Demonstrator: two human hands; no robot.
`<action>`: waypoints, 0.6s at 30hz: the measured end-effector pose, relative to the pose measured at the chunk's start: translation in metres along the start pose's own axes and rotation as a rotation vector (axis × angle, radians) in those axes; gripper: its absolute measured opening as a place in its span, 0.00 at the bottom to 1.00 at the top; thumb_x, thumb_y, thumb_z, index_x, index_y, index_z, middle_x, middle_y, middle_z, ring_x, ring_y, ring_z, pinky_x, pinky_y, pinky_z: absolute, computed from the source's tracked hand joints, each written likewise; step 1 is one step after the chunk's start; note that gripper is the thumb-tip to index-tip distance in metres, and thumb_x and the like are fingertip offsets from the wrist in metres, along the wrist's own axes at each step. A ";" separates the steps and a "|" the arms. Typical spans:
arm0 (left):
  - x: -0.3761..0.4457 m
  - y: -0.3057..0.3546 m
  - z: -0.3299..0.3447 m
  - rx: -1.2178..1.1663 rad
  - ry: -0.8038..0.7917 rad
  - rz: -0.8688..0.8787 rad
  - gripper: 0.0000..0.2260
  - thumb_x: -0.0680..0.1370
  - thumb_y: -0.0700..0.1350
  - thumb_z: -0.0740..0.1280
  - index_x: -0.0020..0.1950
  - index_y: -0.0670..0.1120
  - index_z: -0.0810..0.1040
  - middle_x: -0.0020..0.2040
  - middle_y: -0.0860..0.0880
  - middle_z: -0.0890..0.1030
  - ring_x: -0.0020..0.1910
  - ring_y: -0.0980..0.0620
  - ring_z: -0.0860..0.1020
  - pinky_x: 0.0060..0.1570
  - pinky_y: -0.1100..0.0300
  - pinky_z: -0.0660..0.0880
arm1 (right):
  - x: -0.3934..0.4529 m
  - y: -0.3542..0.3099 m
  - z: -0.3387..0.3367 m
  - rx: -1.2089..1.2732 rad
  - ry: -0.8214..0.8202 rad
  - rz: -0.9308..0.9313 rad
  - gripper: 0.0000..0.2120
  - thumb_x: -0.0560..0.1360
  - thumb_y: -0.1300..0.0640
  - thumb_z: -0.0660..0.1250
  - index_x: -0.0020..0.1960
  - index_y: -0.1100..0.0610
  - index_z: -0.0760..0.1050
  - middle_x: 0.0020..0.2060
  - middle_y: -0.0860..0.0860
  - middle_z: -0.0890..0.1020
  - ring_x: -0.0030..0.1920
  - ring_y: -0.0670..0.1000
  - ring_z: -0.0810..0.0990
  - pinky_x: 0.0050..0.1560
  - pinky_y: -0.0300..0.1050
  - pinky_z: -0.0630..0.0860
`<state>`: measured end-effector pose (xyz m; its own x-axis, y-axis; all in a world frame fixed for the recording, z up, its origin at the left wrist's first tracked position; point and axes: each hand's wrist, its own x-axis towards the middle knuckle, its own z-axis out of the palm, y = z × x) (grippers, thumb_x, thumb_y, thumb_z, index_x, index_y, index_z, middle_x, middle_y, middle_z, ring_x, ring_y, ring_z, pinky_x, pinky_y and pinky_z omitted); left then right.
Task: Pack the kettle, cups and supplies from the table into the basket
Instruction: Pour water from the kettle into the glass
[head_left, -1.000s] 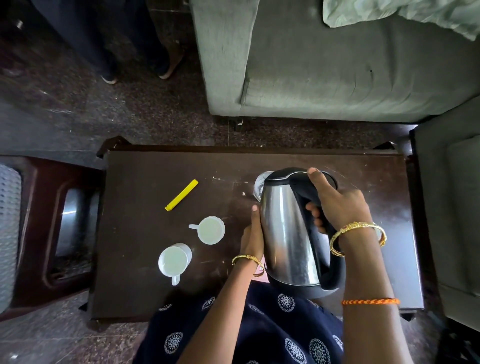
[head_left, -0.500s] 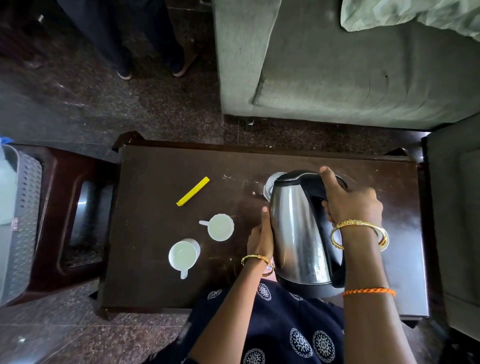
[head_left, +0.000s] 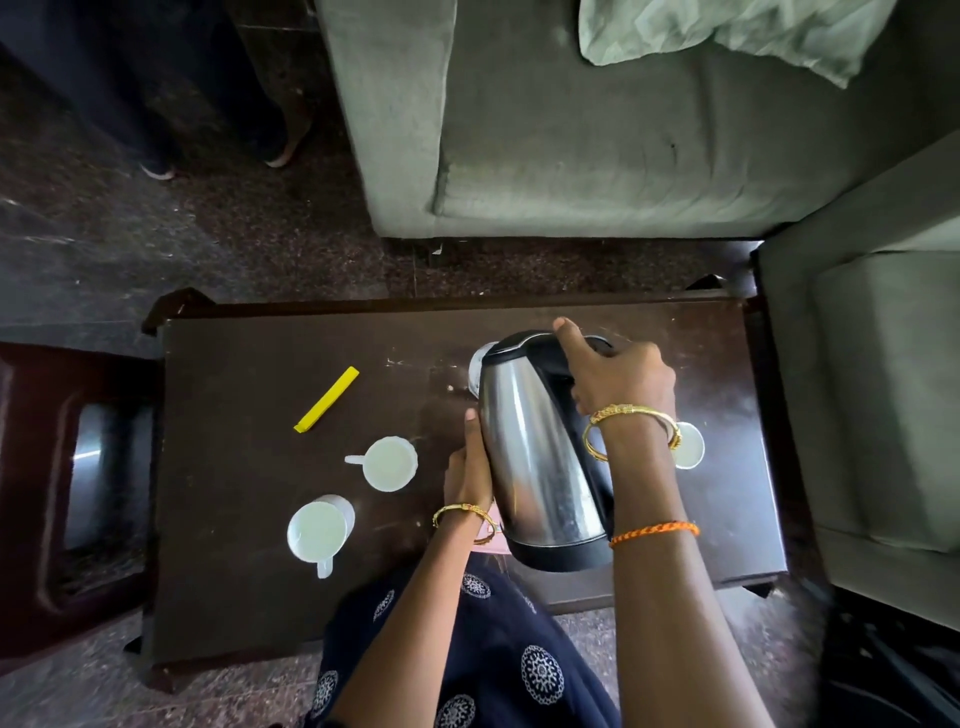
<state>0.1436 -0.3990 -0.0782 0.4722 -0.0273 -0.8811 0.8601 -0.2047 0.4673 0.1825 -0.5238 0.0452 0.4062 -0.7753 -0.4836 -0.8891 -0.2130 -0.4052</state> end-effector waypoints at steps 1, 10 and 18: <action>-0.001 -0.001 0.001 -0.004 0.003 0.005 0.39 0.70 0.74 0.48 0.57 0.45 0.79 0.58 0.41 0.81 0.58 0.42 0.77 0.64 0.47 0.72 | 0.000 0.000 -0.002 0.003 -0.004 -0.004 0.28 0.64 0.29 0.63 0.41 0.54 0.81 0.41 0.57 0.85 0.44 0.59 0.83 0.51 0.51 0.79; -0.010 0.001 0.000 -0.032 -0.028 -0.002 0.42 0.67 0.76 0.49 0.60 0.44 0.77 0.59 0.42 0.80 0.56 0.43 0.78 0.62 0.46 0.74 | 0.000 -0.004 -0.007 0.012 -0.009 0.029 0.32 0.63 0.30 0.65 0.45 0.60 0.80 0.41 0.58 0.84 0.42 0.59 0.83 0.49 0.51 0.80; -0.010 -0.002 -0.005 -0.102 -0.043 -0.011 0.33 0.60 0.77 0.53 0.41 0.51 0.77 0.48 0.44 0.82 0.46 0.45 0.81 0.54 0.44 0.79 | -0.003 -0.008 -0.006 0.026 -0.056 -0.015 0.32 0.62 0.31 0.67 0.46 0.60 0.80 0.43 0.58 0.84 0.43 0.60 0.84 0.49 0.53 0.81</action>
<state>0.1384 -0.3939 -0.0700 0.4559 -0.0676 -0.8875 0.8814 -0.1044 0.4607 0.1869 -0.5230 0.0548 0.4308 -0.7377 -0.5198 -0.8776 -0.2080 -0.4320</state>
